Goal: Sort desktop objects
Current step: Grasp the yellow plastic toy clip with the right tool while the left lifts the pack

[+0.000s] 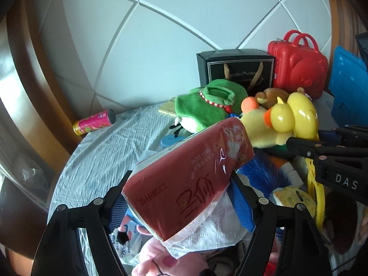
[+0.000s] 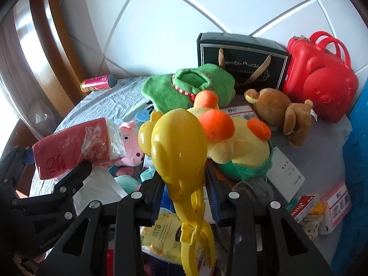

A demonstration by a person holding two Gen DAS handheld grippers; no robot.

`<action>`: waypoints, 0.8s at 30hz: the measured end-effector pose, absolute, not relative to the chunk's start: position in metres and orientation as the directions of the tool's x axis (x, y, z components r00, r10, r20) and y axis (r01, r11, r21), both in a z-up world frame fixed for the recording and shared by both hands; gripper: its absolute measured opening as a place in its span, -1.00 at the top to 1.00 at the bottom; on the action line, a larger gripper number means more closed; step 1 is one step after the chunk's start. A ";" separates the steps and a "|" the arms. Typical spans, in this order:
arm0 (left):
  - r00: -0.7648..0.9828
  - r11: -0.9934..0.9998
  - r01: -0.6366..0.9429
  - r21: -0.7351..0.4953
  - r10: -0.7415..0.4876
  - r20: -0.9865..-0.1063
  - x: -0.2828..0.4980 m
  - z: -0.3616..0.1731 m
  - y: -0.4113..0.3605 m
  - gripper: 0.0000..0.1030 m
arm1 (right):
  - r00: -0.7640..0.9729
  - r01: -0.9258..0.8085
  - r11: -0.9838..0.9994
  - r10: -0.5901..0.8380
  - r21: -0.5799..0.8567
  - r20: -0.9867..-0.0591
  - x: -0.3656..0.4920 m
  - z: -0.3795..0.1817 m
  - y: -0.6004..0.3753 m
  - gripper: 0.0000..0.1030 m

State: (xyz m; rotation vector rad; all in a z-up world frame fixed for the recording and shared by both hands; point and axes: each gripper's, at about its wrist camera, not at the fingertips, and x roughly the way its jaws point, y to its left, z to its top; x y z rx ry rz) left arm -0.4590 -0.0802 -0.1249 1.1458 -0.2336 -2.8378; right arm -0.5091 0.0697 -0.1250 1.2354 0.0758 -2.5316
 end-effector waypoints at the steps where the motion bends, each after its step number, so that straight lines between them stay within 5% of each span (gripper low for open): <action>1: -0.726 -0.986 0.015 0.165 -0.124 -0.677 -0.455 -0.120 -0.080 -0.52 | -0.588 0.309 -0.947 -0.266 0.093 -0.764 -0.506 -0.118 0.071 0.34; 24: -0.835 -0.990 0.106 0.096 -0.141 -0.532 -0.349 -0.025 -0.032 -0.52 | -0.780 0.348 -0.937 -0.302 0.022 -0.548 -0.398 0.020 0.113 0.34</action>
